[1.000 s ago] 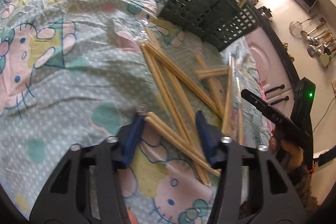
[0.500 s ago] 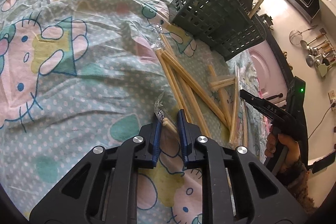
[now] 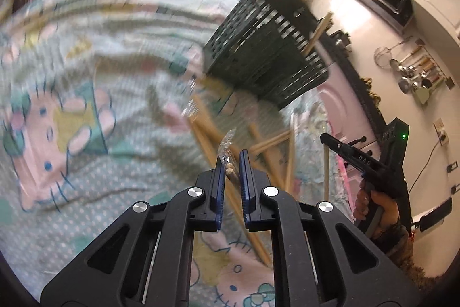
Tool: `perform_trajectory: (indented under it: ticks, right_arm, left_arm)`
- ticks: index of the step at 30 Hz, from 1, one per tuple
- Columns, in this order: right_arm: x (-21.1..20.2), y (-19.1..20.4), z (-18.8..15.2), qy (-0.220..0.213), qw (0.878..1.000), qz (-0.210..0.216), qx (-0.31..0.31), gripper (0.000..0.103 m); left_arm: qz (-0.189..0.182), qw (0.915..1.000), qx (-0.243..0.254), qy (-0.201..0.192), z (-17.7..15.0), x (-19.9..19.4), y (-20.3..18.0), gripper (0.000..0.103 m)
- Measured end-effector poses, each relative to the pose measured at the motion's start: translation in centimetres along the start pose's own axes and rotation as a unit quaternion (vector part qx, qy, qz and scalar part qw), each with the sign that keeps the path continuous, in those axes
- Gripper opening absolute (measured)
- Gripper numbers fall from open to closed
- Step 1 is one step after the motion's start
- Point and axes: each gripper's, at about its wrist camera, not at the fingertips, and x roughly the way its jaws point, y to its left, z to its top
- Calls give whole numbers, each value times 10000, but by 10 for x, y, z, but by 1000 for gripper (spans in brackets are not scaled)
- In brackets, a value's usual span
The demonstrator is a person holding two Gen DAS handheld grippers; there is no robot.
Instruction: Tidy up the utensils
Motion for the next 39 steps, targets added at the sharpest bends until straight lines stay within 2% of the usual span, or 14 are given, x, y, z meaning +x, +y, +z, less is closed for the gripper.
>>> perform_trajectory:
  ticks: [12, 28, 39]
  right_arm:
    - [-45, 47, 12, -573, 9955, 202, -727, 9]
    - [-94, 90, 30, -1252, 9829, 491, -1260, 7]
    - [-126, 111, 62, -1946, 9668, 566, -1556, 7]
  left_arm:
    - [-248, 9959, 741, -447, 26, -21, -52, 3]
    - [-405, 9837, 1567, -780, 58, -36, -117, 3]
    - [-475, 9740, 1928, -1091, 87, -42, -151, 3]
